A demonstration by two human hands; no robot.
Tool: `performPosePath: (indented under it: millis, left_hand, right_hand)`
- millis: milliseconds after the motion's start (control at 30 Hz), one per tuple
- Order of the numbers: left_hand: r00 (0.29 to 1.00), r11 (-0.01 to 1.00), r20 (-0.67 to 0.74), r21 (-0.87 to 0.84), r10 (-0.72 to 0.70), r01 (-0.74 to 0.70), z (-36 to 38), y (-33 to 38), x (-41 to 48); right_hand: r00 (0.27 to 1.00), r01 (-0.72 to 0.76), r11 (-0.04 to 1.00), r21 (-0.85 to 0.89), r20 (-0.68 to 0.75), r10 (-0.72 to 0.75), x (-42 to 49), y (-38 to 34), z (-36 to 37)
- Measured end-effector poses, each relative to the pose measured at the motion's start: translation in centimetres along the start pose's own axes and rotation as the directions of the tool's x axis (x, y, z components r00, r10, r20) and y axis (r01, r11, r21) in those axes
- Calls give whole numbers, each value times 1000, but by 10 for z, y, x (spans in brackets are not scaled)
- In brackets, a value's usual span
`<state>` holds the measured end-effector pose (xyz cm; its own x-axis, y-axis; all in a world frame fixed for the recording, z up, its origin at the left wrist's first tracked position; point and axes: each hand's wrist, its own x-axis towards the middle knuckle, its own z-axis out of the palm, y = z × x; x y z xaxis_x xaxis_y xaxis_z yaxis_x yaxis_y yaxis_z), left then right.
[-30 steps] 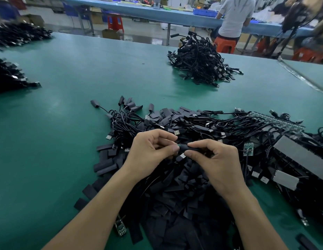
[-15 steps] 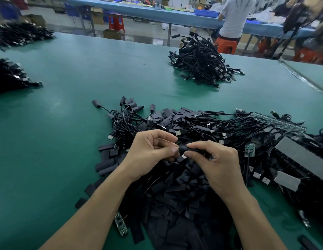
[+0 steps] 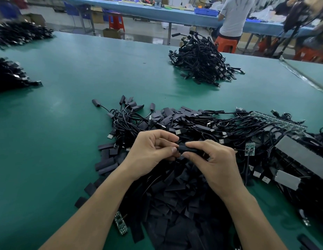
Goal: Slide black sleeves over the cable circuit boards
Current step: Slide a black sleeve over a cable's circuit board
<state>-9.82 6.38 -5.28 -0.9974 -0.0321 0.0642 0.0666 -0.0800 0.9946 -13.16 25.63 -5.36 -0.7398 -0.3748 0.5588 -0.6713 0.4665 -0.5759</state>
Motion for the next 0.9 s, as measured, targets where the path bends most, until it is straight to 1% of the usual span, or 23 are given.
performPosePath:
  millis: [67,167,233,333,600,733,800,833,867,900]
  left_hand:
    - [1000,1000,-6,8,-2,2,1,-1,0]
    - [1000,1000,-21,8,-6,6,1,-2,1]
    - [999,1000,-44,4,-7,8,2,-3,2]
    - [997,1000,-78,-3,-17,16,4,-3,3]
    - [991,999,-130,13,-30,32,8,-4,4]
    - [992,1000,-124,19,-13,15,7,-4,3]
    - [992,996,-119,72,52,-44,8,-5,1]
    - [983,980,-123,162,132,-112,8,-6,0]
    - [963,933,-115,298,245,-202,8,-6,-2]
    - [926,842,-79,450,370,-298,9,-5,-3]
  right_hand:
    - [999,-39,999,14,-18,40,0,-3,1]
    - [973,-201,971,128,-88,213,0,-4,3]
    - [946,-259,944,203,-145,291,0,-4,4]
    - [935,-277,934,228,-160,316,0,-5,6]
    - [936,-330,903,274,-34,352,-2,-3,15]
    - [935,-315,904,288,-69,348,-2,-4,14]
    - [926,-321,887,332,-86,367,-1,-3,14]
    - [922,-322,873,366,-86,377,0,-3,13]
    - [920,-316,858,405,-91,382,1,-3,12]
    - [917,-301,841,449,-106,385,2,-3,10]
